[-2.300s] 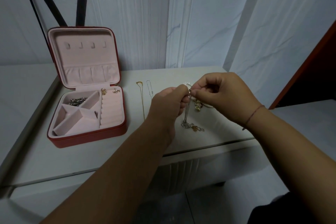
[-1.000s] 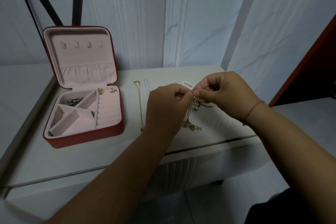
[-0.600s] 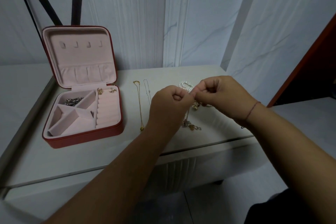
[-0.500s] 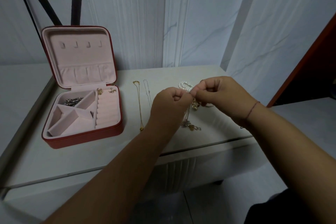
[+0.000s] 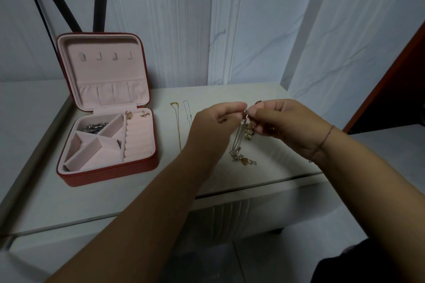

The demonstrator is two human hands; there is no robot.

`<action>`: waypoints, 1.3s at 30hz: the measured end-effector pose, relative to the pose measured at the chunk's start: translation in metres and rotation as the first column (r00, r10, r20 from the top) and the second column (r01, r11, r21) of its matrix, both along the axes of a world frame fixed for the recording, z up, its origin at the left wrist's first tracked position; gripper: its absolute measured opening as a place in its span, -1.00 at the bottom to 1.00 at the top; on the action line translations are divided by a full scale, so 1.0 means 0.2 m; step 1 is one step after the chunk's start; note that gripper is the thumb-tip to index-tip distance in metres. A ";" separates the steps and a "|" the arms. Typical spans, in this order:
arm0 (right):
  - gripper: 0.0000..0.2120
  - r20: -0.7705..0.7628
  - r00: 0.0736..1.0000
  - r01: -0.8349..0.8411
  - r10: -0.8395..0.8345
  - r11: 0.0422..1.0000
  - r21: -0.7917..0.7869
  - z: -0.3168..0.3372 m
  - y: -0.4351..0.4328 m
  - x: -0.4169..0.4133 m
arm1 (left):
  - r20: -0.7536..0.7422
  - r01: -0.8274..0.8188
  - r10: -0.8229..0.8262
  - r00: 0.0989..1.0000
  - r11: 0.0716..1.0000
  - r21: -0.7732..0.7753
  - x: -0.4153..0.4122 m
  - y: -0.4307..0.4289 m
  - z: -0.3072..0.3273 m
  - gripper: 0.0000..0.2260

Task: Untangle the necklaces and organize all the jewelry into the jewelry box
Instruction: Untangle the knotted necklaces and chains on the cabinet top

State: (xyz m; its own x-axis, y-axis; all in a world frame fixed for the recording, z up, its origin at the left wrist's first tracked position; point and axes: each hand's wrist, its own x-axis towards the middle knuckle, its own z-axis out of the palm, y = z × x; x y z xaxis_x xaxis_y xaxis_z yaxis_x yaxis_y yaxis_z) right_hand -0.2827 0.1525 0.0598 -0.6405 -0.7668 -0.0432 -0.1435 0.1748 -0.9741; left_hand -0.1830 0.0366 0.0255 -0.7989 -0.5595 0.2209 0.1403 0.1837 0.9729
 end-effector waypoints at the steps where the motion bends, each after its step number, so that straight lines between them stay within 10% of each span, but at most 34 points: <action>1: -0.83 0.025 1.000 -0.007 0.007 1.000 0.003 0.00 0.00 0.00 | -0.005 0.002 -0.002 1.000 1.000 -0.018 0.00 0.00 0.00 -0.78; 12: -0.83 0.180 0.984 -0.019 0.013 0.999 0.030 0.02 0.02 0.00 | -0.060 -0.091 0.087 0.994 0.993 -0.074 0.01 0.01 0.02 -0.94; 30: -0.98 -0.083 0.994 0.063 -0.066 0.997 -0.045 0.01 0.02 -0.01 | -0.008 0.068 -0.068 0.998 0.959 0.274 0.03 0.02 0.06 -0.91; 39: -0.96 -0.143 0.989 0.030 -0.038 0.998 -0.059 0.01 0.03 -0.01 | 0.024 0.034 -0.038 0.999 0.985 0.166 0.04 0.00 0.06 -0.93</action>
